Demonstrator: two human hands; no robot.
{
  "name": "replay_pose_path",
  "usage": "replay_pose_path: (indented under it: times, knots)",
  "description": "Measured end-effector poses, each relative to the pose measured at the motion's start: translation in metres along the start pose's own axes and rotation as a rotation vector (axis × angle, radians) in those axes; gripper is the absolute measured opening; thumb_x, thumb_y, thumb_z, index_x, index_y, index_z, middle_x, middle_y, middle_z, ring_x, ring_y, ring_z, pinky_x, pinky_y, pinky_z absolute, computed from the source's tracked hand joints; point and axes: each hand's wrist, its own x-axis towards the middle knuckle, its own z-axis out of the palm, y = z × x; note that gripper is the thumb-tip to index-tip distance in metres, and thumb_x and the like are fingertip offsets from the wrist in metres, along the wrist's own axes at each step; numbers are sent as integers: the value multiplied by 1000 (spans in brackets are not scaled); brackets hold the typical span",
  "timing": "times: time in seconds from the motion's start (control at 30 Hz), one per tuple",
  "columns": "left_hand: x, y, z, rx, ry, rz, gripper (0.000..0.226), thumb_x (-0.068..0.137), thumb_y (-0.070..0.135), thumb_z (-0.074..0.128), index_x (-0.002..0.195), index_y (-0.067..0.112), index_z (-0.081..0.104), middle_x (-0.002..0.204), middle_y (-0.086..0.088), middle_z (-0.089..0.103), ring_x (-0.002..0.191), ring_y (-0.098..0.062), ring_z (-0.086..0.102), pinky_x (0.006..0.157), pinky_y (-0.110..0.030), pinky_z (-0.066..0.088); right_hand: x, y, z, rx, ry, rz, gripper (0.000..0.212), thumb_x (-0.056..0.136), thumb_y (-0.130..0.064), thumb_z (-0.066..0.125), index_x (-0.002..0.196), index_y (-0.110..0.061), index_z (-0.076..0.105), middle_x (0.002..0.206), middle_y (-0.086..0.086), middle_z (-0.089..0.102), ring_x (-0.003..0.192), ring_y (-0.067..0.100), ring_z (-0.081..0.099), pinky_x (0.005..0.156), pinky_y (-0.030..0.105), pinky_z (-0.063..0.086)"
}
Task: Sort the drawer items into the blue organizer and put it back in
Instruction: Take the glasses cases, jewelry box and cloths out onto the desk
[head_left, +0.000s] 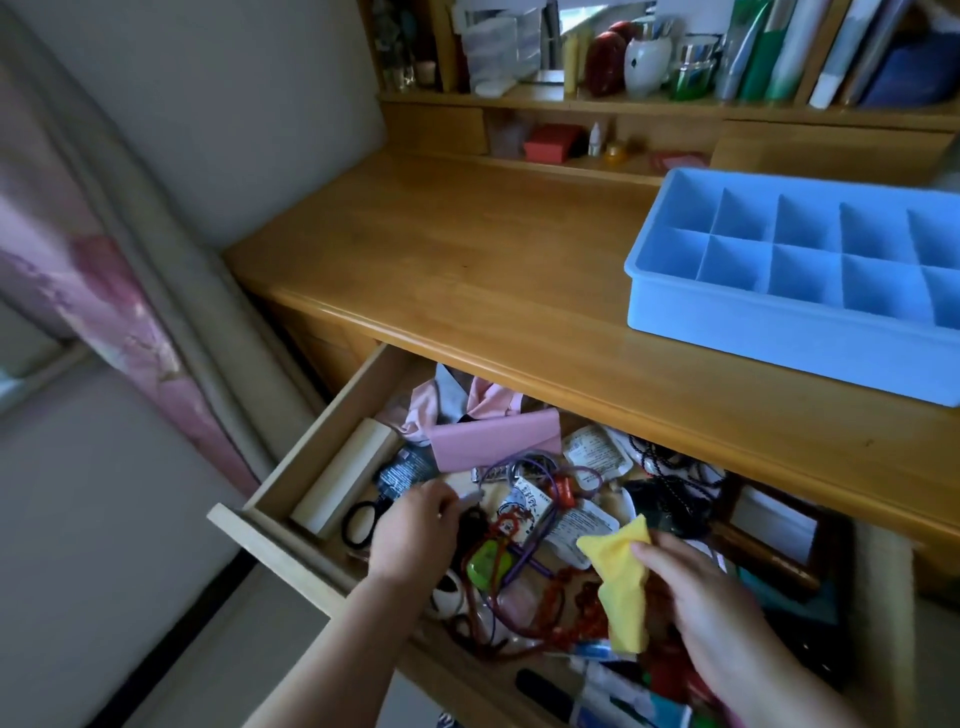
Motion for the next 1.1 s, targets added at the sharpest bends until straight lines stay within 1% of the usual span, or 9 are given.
replay_pose_path:
  times: [0.1, 0.27, 0.37, 0.47, 0.57, 0.7, 0.87, 0.97, 1.1]
  knots:
    - [-20, 27, -6, -362, -147, 240, 11, 86, 30, 60, 78, 24, 64, 72, 9, 62, 66, -5, 57, 59, -21, 43, 1, -21, 27, 233, -198, -79, 30, 90, -5, 55, 92, -27, 75, 106, -4, 72, 93, 3, 66, 80, 13, 47]
    - [-19, 38, 0, -859, -361, 95, 16, 85, 14, 65, 77, 26, 71, 70, 8, 69, 60, 1, 59, 57, -12, 45, 14, -28, 55, 103, -408, -201, 38, 63, -40, 83, 99, -33, 72, 99, 4, 74, 97, 20, 69, 84, 31, 52]
    - [19, 12, -1, -747, -138, -56, 16, 87, 15, 65, 76, 26, 69, 70, 7, 68, 58, -2, 57, 55, -13, 46, 25, -21, 54, -66, -243, -164, 21, 84, -16, 68, 87, -36, 71, 90, 2, 73, 89, 20, 68, 86, 36, 50]
    - [74, -18, -12, -452, 185, -119, 17, 87, 10, 60, 93, 24, 67, 92, 2, 67, 73, -8, 59, 62, -19, 43, 28, -14, 46, -211, -185, -129, 5, 90, -18, 60, 86, -21, 61, 96, 14, 64, 93, 23, 62, 72, 27, 43]
    - [117, -44, -10, -173, 96, -104, 32, 85, 9, 58, 117, 17, 60, 116, -6, 57, 97, -26, 58, 76, -29, 44, 27, -10, 42, -174, -161, -113, 13, 88, -19, 63, 83, -29, 60, 81, -8, 63, 77, 0, 59, 67, 16, 41]
    - [119, -47, -13, 208, 34, -47, 13, 88, 24, 58, 93, 21, 69, 102, -2, 62, 92, -23, 58, 70, -30, 48, 27, -13, 39, -157, -183, -69, 13, 84, -19, 68, 92, -28, 61, 78, -3, 63, 78, 8, 62, 72, 26, 43]
    - [57, -19, -27, -64, 285, 308, 14, 85, 19, 67, 72, 14, 70, 78, -2, 61, 71, -21, 57, 57, -29, 45, 30, -31, 50, 91, -145, -40, 36, 85, -11, 66, 108, -37, 58, 111, 0, 59, 102, 17, 57, 86, 33, 43]
    - [12, 14, -25, -333, 13, 491, 20, 90, 24, 60, 74, 14, 67, 78, 5, 64, 74, -13, 59, 67, -32, 49, 31, -40, 66, 95, -235, -85, 56, 81, -10, 70, 123, -43, 53, 116, -24, 52, 108, 5, 52, 95, 30, 42]
    - [4, 23, -14, -536, -193, 412, 22, 91, 33, 58, 82, 17, 71, 77, 5, 67, 71, -5, 61, 67, -27, 50, 27, -34, 73, -87, -229, -61, 14, 81, -27, 70, 94, -23, 70, 91, -6, 74, 97, 18, 66, 87, 32, 49]
